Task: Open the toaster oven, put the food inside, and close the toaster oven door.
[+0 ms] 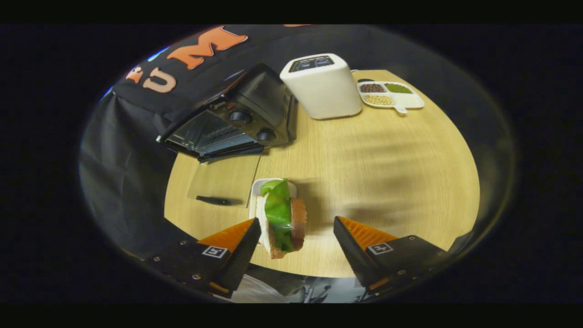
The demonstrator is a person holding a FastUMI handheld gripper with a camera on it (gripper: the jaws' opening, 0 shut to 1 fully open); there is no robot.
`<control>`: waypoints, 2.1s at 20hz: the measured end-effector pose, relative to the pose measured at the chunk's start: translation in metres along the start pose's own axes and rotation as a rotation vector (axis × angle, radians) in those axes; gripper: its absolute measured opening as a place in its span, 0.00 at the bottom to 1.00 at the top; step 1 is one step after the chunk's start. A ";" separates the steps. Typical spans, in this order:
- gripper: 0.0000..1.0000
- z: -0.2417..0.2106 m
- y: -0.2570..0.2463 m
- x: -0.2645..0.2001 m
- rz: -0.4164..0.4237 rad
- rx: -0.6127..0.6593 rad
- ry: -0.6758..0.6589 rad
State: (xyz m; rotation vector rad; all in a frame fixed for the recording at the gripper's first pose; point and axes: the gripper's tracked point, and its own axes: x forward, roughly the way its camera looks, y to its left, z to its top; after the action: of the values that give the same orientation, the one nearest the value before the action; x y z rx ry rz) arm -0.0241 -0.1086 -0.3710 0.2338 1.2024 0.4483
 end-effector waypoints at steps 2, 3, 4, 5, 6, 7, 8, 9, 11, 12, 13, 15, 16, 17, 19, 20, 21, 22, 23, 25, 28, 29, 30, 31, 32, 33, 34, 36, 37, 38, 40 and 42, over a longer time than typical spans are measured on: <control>0.87 -0.003 0.002 0.007 0.027 0.010 0.029; 0.81 -0.005 0.004 0.010 0.043 0.020 0.046; 0.71 -0.007 0.009 0.011 0.065 0.039 0.058; 0.62 -0.008 0.012 0.012 0.078 0.057 0.074; 0.52 -0.008 0.011 0.012 0.078 0.072 0.074; 0.49 -0.006 0.013 0.010 0.081 0.075 0.068; 0.43 -0.005 0.015 0.008 0.086 0.075 0.056; 0.39 -0.002 0.017 0.005 0.084 0.083 0.043; 0.33 0.002 0.020 0.000 0.068 0.094 0.010; 0.31 0.004 0.020 -0.004 0.058 0.098 -0.005; 0.31 0.007 0.022 -0.008 0.056 0.103 -0.018; 0.31 0.012 0.028 -0.019 0.066 0.115 -0.048; 0.31 0.015 0.031 -0.024 0.073 0.125 -0.066; 0.31 0.018 0.035 -0.031 0.079 0.133 -0.082; 0.31 0.023 0.044 -0.042 0.089 0.151 -0.116; 0.31 0.026 0.052 -0.047 0.105 0.159 -0.137; 0.31 0.031 0.062 -0.051 0.127 0.167 -0.162; 0.31 0.035 0.072 -0.055 0.152 0.180 -0.188; 0.31 0.039 0.082 -0.058 0.179 0.195 -0.213; 0.31 0.050 0.101 -0.060 0.224 0.229 -0.270; 0.31 0.063 0.126 -0.054 0.272 0.280 -0.346; 0.31 0.066 0.133 -0.050 0.286 0.298 -0.361; 0.31 0.068 0.142 -0.045 0.303 0.330 -0.381; 0.31 0.074 0.150 -0.039 0.323 0.365 -0.404; 0.30 0.079 0.157 -0.035 0.343 0.403 -0.431; 0.30 0.085 0.163 -0.028 0.361 0.439 -0.455; 0.31 0.088 0.168 -0.021 0.371 0.476 -0.477; 0.30 0.095 0.173 -0.007 0.381 0.550 -0.517; 0.30 0.098 0.176 0.002 0.388 0.588 -0.535; 0.31 0.100 0.179 0.009 0.395 0.623 -0.552; 0.30 0.102 0.183 0.024 0.399 0.683 -0.570; 0.31 0.107 0.183 0.040 0.394 0.733 -0.596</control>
State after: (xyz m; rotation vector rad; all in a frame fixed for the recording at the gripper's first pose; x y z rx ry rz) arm 0.0486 0.0793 -0.2931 1.1660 0.6798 0.2256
